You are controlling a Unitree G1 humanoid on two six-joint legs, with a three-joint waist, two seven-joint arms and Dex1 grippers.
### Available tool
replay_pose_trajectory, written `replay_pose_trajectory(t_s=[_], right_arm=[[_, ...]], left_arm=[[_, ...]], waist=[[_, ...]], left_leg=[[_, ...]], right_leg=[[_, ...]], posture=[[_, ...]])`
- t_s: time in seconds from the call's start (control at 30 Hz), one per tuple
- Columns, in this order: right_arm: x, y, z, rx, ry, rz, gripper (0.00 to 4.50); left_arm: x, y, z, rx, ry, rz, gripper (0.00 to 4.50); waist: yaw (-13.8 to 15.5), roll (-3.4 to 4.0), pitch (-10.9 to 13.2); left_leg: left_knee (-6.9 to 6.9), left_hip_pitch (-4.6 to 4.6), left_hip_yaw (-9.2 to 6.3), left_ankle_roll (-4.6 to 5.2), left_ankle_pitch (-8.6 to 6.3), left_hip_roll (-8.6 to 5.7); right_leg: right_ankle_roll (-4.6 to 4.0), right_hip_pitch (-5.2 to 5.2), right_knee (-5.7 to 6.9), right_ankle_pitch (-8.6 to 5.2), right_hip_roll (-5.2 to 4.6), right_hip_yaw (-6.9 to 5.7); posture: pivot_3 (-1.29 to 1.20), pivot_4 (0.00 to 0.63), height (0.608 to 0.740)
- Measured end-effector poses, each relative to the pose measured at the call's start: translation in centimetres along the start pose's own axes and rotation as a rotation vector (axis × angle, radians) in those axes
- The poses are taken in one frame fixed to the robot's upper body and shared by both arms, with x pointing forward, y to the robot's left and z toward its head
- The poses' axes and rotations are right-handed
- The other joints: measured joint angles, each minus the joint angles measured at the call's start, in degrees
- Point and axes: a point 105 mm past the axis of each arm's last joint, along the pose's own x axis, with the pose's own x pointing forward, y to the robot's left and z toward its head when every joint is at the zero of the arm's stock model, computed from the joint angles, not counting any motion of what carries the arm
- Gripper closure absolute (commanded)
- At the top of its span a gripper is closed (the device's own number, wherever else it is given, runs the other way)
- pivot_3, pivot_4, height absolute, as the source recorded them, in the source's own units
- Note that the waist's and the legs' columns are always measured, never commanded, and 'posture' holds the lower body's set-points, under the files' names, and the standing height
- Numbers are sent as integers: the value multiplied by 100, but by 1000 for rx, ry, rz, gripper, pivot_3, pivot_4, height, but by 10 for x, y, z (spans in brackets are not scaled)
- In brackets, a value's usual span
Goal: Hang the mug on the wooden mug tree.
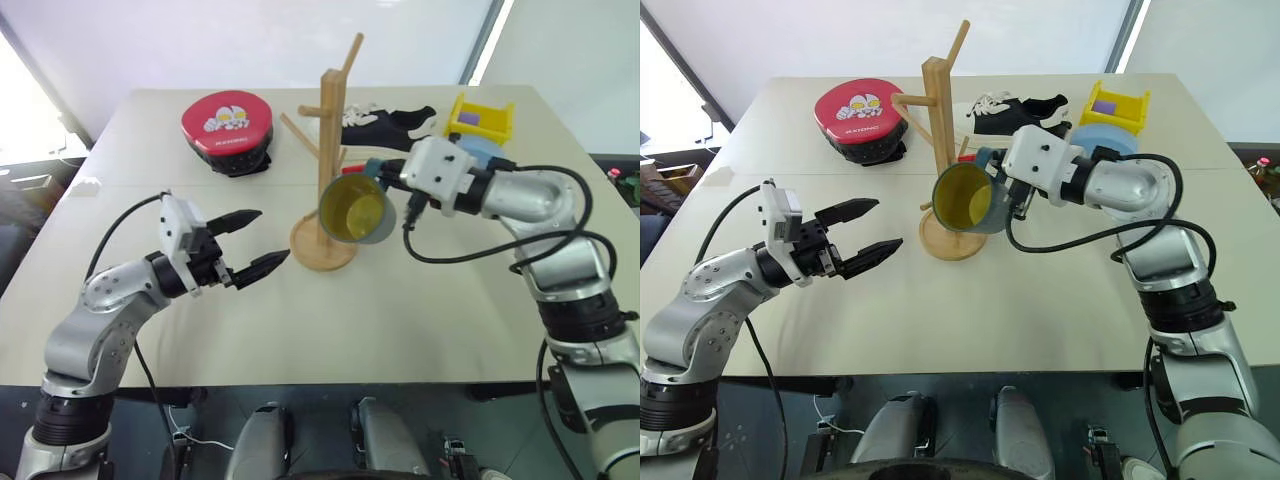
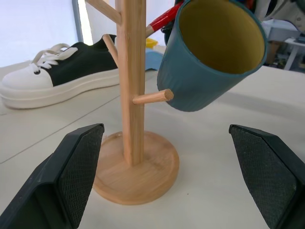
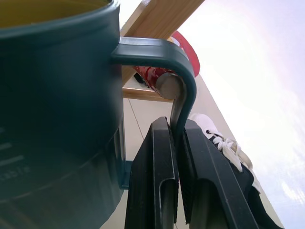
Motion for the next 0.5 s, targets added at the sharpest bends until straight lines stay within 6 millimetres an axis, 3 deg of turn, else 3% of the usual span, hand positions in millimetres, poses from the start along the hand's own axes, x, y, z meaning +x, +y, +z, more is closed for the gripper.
replay_pose_trajectory(t_s=[0.37,0.47,0.5], right_arm=[[11,1,-3,-36,13,20,4477],[12,1,-3,-34,14,27,3519],[12,1,-4,-31,16,27,2940]], left_arm=[[-4,6,3,2,-19,48,0],[-4,6,3,2,-19,49,0],[-4,6,3,2,-19,50,0]], waist=[[7,0,0],[4,0,0],[4,0,0]], left_leg=[[-1,-1,0,-1,0,-2],[-1,-2,0,-1,0,-2],[-1,-1,0,-1,0,-2]], right_leg=[[3,-1,-1,2,-3,0],[3,-1,-1,2,-4,0],[3,-1,-1,2,-4,0]], posture=[[0,150,735],[0,150,735],[0,150,735]])
